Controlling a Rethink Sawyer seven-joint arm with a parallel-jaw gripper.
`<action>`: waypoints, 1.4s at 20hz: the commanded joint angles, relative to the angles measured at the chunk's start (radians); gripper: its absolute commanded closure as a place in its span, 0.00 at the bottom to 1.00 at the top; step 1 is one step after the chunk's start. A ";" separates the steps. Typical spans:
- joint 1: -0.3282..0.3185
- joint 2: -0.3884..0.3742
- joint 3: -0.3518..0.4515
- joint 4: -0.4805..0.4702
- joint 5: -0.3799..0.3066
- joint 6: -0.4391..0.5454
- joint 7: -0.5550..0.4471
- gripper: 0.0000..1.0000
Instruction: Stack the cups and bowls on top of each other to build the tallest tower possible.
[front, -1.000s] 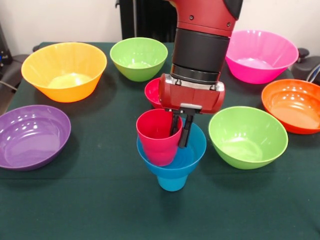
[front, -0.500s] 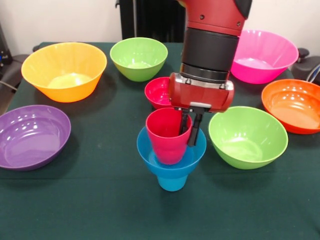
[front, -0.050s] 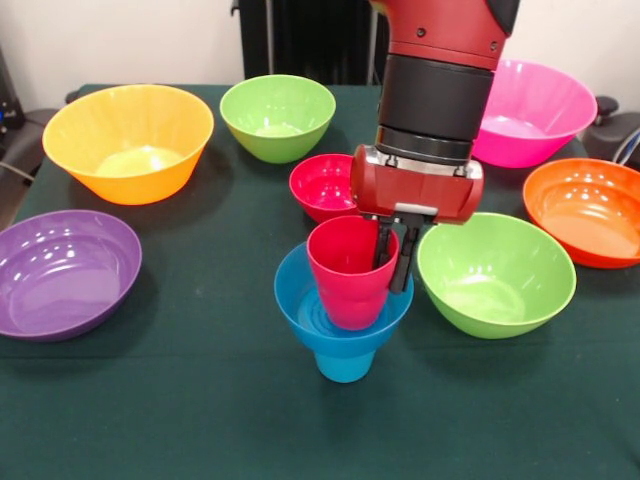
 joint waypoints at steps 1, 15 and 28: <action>-0.001 0.010 0.060 0.069 -0.003 -0.046 0.160 1.00; -0.021 0.003 0.075 0.084 -0.022 -0.056 0.150 1.00; -0.011 0.008 0.067 0.092 -0.008 -0.071 0.165 1.00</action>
